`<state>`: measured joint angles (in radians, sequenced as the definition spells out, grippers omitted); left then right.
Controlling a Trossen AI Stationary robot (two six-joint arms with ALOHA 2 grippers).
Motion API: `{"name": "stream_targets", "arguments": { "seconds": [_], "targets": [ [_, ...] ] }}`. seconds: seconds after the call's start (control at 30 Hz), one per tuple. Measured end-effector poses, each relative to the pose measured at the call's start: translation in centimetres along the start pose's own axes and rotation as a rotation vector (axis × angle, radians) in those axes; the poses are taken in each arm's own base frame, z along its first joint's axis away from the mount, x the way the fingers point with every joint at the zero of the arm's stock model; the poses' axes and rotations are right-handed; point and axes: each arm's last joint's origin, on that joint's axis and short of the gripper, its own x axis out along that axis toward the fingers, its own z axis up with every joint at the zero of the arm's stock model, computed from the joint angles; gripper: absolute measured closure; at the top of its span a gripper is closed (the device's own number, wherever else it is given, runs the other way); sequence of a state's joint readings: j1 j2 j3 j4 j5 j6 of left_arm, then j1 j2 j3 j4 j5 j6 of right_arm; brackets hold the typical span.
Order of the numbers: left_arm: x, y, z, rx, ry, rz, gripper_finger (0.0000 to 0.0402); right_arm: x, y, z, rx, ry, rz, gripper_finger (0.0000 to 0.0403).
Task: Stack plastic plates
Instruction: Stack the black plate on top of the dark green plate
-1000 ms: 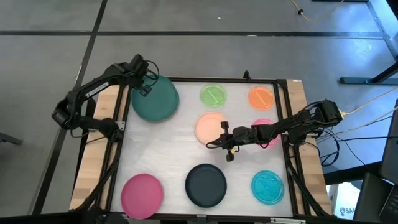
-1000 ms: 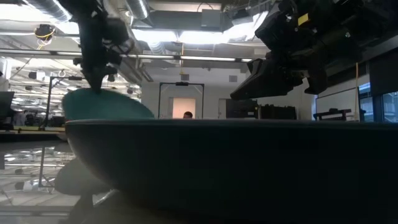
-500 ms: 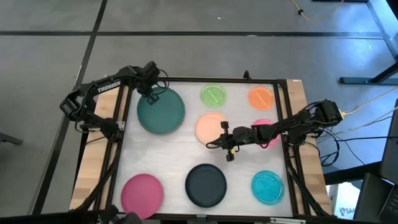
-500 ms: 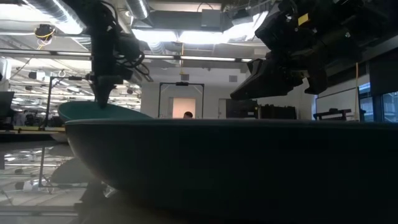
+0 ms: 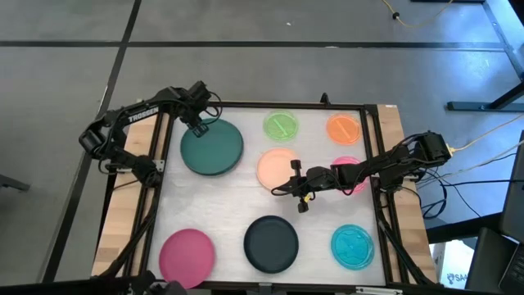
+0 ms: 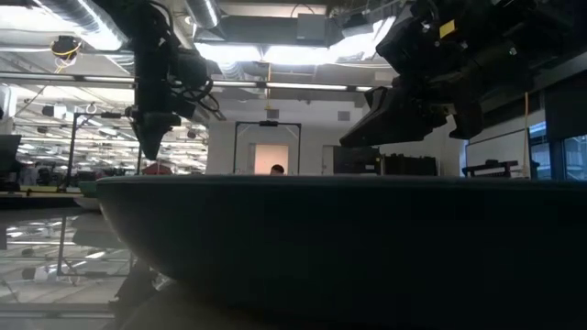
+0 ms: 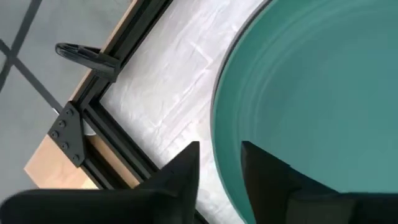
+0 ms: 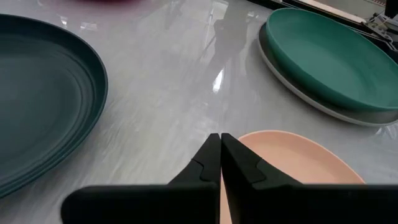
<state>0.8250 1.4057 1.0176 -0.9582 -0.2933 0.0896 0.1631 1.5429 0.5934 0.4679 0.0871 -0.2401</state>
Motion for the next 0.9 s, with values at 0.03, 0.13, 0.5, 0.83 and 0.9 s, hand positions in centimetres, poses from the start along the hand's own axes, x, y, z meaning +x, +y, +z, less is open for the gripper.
{"name": "stream_targets", "arguments": {
  "seconds": [0.03, 0.13, 0.5, 0.83, 0.9],
  "targets": [
    [-0.1, -0.1, 0.0, 0.002, -0.006, -0.001, 0.0279, 0.0, 0.0, 0.0, 0.000, 0.000, 0.000, 0.0398],
    [-0.9, -1.0, 0.3, 0.027, -0.071, -0.054, 0.0269, 0.0, 0.0, 0.0, 0.000, -0.001, 0.000, 0.0398],
    [-4.1, -10.9, 2.3, 0.343, -0.445, -0.397, 0.0266, 0.0, 0.0, 0.0, 0.002, -0.002, 0.000, 0.0398],
    [-3.4, -21.7, 1.4, 0.601, -0.558, -0.514, 0.0266, 0.0, 0.0, 0.1, 0.004, -0.006, -0.001, 0.0398],
    [-2.7, -23.2, 1.2, 0.632, -0.564, -0.525, 0.0266, 0.0, 0.0, 0.1, 0.004, -0.006, -0.001, 0.0398]
  ]
}}
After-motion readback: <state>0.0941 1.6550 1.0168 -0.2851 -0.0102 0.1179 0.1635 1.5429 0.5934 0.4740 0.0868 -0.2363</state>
